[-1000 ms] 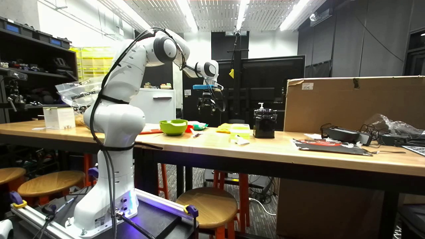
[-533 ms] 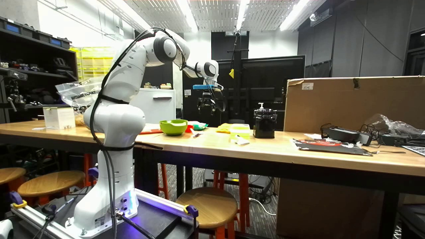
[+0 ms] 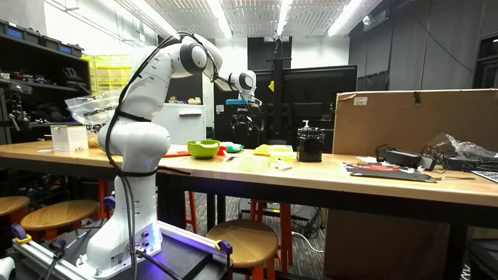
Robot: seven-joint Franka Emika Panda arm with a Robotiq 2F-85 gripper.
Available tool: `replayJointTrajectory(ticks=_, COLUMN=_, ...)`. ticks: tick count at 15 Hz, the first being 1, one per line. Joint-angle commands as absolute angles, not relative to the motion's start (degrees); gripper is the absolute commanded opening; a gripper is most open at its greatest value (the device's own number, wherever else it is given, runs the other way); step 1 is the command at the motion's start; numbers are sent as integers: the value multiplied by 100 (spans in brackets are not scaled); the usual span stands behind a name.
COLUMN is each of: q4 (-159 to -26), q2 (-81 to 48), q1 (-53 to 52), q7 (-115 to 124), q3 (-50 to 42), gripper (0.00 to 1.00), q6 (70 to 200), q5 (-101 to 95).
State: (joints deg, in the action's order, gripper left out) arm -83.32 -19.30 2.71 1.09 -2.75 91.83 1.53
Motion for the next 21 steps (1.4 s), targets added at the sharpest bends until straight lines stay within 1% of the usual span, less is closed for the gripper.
replayJointTrajectory(ticks=1, q4=-8313, q2=-1935, q1=286, q7=110, q3=-259, gripper=100, q6=9165, q5=148)
replayJointTrajectory(ticks=8, q4=-8404, q2=-1915, q1=279, q7=65, q3=-231, gripper=100, q6=9281, q5=184)
replayJointTrajectory(ticks=16, q4=-8747, q2=-1594, q1=449, q7=-2, q3=-309, gripper=100, q6=9451, q5=255)
replayJointTrajectory(ticks=21, q4=-8978, q2=-1320, q1=576, q7=-204, q3=-369, gripper=100, q6=9312, q5=221)
